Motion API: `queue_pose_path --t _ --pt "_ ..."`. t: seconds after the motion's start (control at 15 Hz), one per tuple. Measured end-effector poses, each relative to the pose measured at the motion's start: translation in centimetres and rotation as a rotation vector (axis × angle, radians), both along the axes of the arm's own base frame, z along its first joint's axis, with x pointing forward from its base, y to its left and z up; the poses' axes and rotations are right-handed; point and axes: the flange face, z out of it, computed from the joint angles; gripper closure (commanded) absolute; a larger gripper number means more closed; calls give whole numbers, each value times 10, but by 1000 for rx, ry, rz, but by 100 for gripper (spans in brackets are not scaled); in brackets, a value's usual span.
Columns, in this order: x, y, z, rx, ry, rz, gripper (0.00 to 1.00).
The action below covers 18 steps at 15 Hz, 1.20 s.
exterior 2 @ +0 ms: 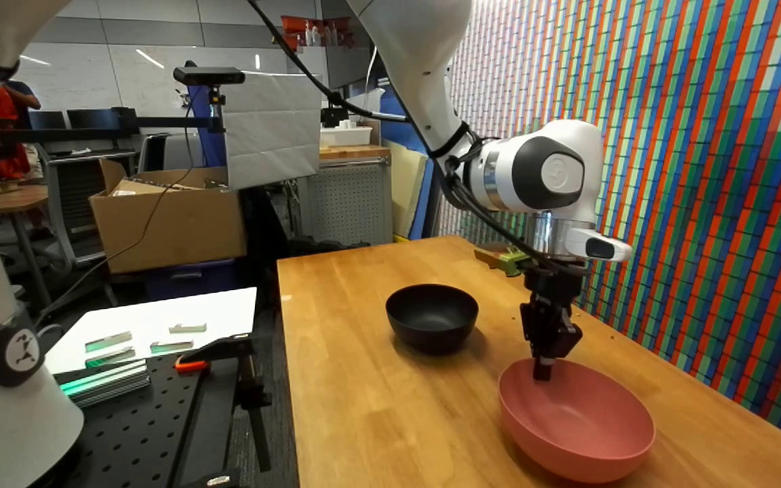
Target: Put the pink bowl inside the black bowl
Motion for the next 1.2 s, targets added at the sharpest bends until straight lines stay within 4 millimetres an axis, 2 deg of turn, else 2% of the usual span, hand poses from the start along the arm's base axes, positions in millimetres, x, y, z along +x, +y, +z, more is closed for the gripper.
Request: queue_pose_path --t 0.27,0.4,0.53,0.73,1.0,1.2 --pt "16 -41 -1 87 58 23 94" --pt "17 -41 12 123 72 43 93" --pt "12 -16 37 157 76 72 93" --pt "-7 35 81 205 73 129 94" --pt "-49 92 137 246 81 224 93" --pt "-93 129 171 279 91 335 94"
